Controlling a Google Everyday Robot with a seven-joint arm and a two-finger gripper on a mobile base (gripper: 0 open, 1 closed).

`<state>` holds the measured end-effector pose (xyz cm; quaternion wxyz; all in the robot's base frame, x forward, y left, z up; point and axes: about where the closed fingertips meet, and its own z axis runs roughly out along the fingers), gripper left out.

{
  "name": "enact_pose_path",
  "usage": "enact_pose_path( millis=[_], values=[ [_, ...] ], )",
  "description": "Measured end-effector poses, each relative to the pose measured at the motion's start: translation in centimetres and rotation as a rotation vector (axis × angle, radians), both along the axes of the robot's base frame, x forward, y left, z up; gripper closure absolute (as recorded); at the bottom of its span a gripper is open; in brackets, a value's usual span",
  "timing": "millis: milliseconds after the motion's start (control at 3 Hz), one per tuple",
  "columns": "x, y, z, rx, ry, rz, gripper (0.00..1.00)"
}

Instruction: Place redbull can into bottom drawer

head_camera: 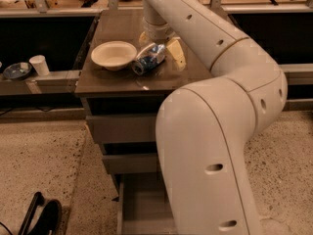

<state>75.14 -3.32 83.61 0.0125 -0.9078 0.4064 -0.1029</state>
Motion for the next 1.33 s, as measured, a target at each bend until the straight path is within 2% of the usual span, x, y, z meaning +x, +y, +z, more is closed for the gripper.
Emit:
enact_pose_path(
  millis=[333, 667, 1000, 1333],
  values=[
    [-0.2, 0.0, -0.1, 0.029, 0.016, -0.004, 0.20],
    [-0.6, 0.3, -0.4, 0.049, 0.041, -0.004, 0.43],
    [-1.2, 0.8, -0.8, 0.097, 0.081, 0.001, 0.67],
    [-2.3, 0.5, 0.2, 0.233, 0.117, -0.079, 0.90]
  ],
)
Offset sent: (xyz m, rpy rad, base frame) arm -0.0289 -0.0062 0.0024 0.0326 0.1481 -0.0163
